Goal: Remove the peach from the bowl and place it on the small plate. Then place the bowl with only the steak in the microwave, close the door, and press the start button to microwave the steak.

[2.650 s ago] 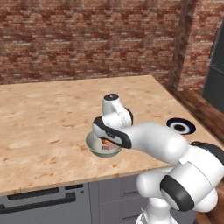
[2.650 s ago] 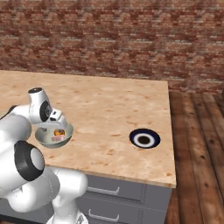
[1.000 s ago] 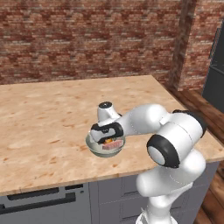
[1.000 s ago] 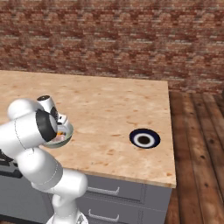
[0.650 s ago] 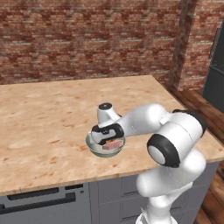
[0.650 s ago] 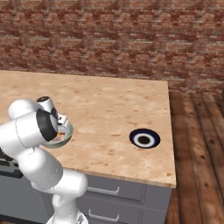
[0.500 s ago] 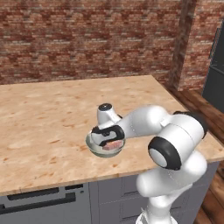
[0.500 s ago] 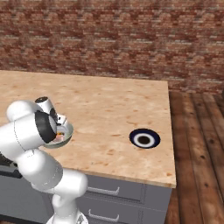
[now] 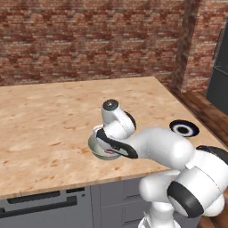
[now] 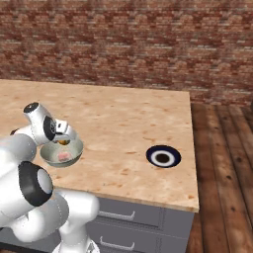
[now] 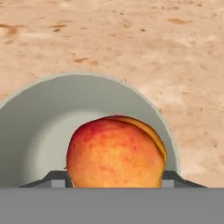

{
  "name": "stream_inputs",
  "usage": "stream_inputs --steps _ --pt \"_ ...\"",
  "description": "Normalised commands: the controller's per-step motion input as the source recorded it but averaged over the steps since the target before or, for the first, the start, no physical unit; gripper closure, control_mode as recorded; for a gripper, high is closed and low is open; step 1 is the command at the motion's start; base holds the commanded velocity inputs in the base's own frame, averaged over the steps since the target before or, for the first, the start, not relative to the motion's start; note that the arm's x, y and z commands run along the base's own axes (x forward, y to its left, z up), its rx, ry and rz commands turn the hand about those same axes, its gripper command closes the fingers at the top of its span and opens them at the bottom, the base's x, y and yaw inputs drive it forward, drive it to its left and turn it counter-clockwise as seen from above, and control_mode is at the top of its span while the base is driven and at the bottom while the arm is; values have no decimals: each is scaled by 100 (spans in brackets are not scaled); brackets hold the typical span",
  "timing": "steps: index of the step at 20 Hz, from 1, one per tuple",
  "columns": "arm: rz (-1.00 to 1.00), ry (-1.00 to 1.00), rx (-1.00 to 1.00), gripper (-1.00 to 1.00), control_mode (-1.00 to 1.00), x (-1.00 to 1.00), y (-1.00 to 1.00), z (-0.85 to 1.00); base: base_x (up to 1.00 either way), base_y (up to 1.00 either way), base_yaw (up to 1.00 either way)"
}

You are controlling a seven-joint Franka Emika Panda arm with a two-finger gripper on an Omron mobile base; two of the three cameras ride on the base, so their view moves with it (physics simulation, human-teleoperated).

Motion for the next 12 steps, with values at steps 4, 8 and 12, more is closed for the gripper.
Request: stream_inputs --steps 4,8,12 --pt "1 -10 0 100 -100 0 -63 100 0 0 0" --pt "0 -3 0 100 -100 -3 -74 83 0 0 0" --pt "0 0 3 100 -100 0 -95 11 0 0 0"
